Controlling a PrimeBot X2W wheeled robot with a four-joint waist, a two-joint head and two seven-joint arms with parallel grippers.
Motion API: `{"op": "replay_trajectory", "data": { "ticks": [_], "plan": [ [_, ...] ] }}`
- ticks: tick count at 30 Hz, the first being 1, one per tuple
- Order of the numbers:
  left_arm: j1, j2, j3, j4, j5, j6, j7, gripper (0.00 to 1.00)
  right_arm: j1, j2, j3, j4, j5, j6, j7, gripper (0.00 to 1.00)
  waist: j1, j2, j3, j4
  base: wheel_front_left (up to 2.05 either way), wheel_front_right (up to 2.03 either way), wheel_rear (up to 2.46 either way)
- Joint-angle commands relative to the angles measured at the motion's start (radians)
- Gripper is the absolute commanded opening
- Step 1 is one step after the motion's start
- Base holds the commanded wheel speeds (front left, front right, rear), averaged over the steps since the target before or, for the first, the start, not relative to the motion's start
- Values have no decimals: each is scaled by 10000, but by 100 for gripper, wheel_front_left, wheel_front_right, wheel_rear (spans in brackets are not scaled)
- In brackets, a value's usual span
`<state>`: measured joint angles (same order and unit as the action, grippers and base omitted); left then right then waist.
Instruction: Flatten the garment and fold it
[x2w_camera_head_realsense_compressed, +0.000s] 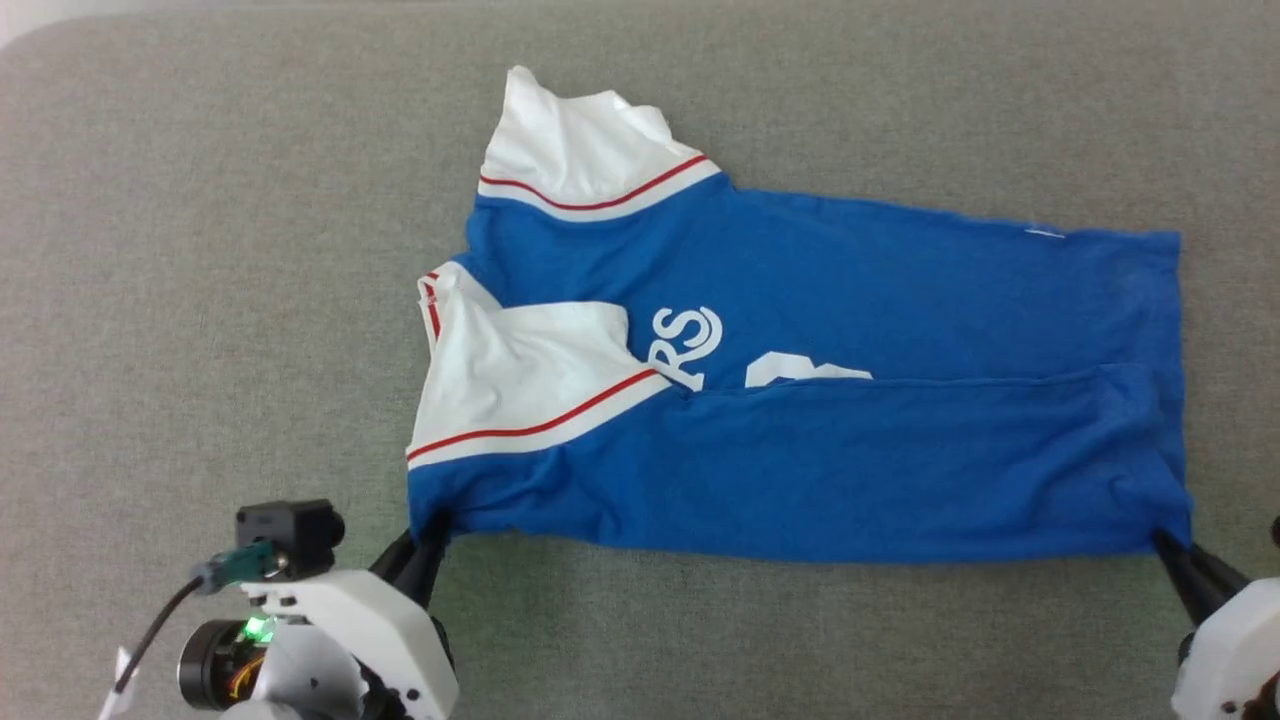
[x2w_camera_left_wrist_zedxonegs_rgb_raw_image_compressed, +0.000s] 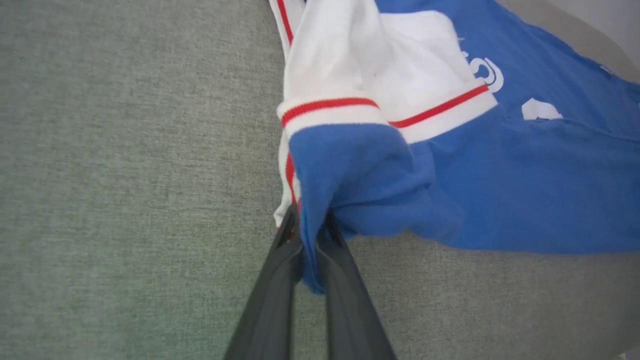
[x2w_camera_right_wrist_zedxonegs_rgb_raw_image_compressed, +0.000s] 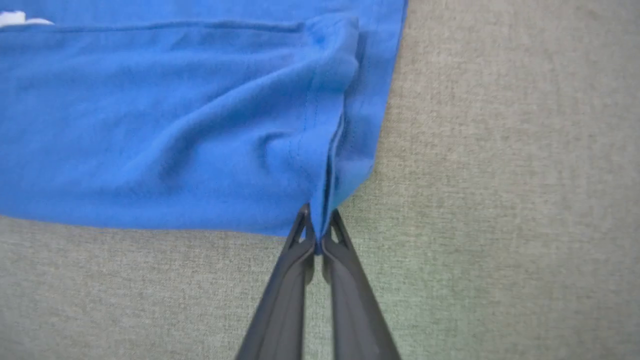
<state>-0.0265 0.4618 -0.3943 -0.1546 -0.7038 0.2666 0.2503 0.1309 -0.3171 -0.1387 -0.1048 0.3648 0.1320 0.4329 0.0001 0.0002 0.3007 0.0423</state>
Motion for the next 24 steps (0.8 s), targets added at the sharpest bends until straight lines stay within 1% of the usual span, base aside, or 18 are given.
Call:
{"op": "replay_trajectory", "data": {
  "ticks": [1,5,6,8,9,10,13,16,20,23,24],
  "plan": [
    [260,71,145,-387,-172,115,-15,0,-103,-165,-136,-234,208,-13,107,0,-1,-2,-145,-41,0,0,0],
    [939,320,407,-1350,-545,324,266,0,43,-530,-469,-675,496,-13,562,0,-1,-2,-369,-64,0,0,0],
    [939,320,407,-1350,-545,324,266,0,43,-530,-469,-675,496,-13,562,0,-1,-2,-369,-64,0,0,0],
    [1341,505,497,-1760,-642,495,459,0,218,-632,-694,-846,611,-13,856,0,-1,-2,-445,-54,0,0,0],
    [1724,613,542,-2123,-754,631,608,0,450,-685,-914,-965,693,-13,1176,0,-1,-2,-481,-35,0,0,0],
    [1724,613,542,-2123,-754,631,608,0,450,-685,-914,-965,693,-13,1176,0,-1,-2,-481,-35,0,0,0],
    [2229,641,546,-2464,-989,755,772,0,909,-632,-1228,-1040,753,-13,1666,0,-1,-2,-499,29,0,0,0],
    [2648,621,606,-2509,-1172,846,767,0,1354,-490,-1425,-1088,690,-13,2006,0,-1,-2,-484,71,0,0,0],
    [3002,439,557,-2254,-1504,799,771,0,1650,-217,-1443,-1041,583,-13,2075,0,-1,-2,-496,93,0,0,0],
    [2945,220,455,-1694,-1664,573,643,0,1638,-43,-1204,-836,432,-13,1845,0,-1,-2,-557,98,0,0,0],
    [2860,70,469,-1454,-1751,463,505,0,1590,24,-1109,-745,400,-13,1721,0,-1,-2,-593,104,0,0,0]
  ]
}}
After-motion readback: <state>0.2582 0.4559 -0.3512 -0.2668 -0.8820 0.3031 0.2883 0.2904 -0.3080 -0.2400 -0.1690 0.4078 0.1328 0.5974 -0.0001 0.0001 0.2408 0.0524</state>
